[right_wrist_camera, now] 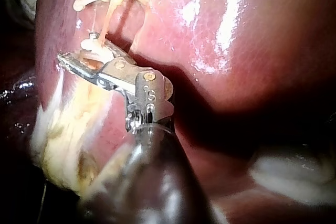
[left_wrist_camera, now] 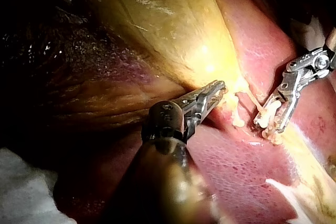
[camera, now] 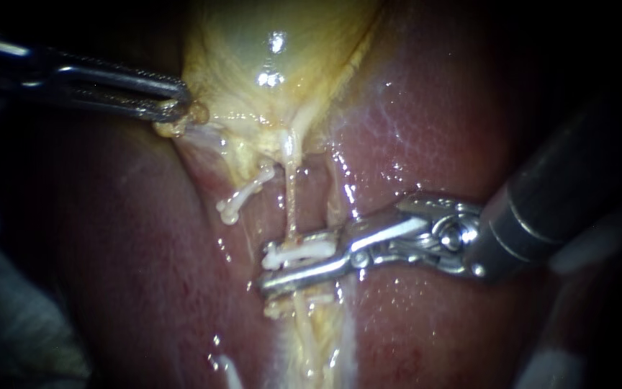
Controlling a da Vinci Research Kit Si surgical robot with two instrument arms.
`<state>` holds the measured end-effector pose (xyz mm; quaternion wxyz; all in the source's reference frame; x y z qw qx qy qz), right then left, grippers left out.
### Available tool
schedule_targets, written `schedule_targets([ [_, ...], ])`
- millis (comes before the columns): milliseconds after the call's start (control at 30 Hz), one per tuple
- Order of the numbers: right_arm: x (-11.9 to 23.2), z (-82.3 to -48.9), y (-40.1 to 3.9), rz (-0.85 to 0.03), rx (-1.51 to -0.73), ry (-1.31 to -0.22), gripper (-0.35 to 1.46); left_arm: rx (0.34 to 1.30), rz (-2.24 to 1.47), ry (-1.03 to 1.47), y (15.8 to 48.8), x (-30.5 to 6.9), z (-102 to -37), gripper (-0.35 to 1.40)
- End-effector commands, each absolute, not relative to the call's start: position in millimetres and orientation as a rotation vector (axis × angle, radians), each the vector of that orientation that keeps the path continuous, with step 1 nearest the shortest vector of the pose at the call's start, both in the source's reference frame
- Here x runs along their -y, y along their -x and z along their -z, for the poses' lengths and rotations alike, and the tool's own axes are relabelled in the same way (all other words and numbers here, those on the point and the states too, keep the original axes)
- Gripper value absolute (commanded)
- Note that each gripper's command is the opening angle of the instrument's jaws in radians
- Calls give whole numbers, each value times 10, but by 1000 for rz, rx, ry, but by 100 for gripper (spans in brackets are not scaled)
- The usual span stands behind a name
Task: Going back second clip right tube
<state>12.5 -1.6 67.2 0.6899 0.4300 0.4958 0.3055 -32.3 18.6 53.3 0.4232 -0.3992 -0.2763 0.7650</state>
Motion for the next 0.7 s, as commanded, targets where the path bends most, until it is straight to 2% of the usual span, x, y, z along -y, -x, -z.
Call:
schedule_targets([
  [33, 15, -672, -123, -683, -1108, -951, 47, 691, -1915, 999, 323, -186, -533, -35],
  [300, 15, -672, -113, -672, -1117, -925, 47, 692, -1915, 999, 322, -186, -533, -35],
  [467, 15, -672, -108, -651, -1095, -893, 48, 692, -1915, 999, 322, -186, -533, -35],
  [600, 15, -668, -101, -600, -1098, -815, 49, 692, -1915, 1000, 322, -186, -533, -35],
  [700, 12, -654, -88, -516, -1123, -691, 50, 692, -1915, 1000, 321, -186, -532, -35],
])
